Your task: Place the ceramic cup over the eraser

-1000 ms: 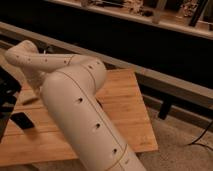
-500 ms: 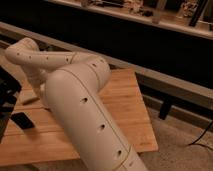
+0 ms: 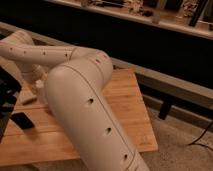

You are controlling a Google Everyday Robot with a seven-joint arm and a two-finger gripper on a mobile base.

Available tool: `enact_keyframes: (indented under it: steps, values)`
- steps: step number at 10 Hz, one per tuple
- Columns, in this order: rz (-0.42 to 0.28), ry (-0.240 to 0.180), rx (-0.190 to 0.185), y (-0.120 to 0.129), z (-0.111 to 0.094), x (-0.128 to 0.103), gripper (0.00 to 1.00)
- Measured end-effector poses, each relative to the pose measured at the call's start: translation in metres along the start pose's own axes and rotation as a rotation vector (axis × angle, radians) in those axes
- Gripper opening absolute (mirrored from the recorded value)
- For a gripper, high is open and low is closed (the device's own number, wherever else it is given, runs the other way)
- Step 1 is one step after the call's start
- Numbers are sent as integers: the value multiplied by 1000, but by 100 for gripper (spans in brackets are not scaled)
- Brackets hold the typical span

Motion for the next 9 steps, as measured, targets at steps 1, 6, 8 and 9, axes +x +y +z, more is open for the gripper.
enact_keyframes:
  steps: [1,6,8,9]
  values:
    - [-13,-6,0,4,-11,1,0]
    - [-95,-15,22,34,-60,13,0]
    - [-142,-10,36,54,-72,17,0]
    - [-157,-6,40,60,-77,19,0]
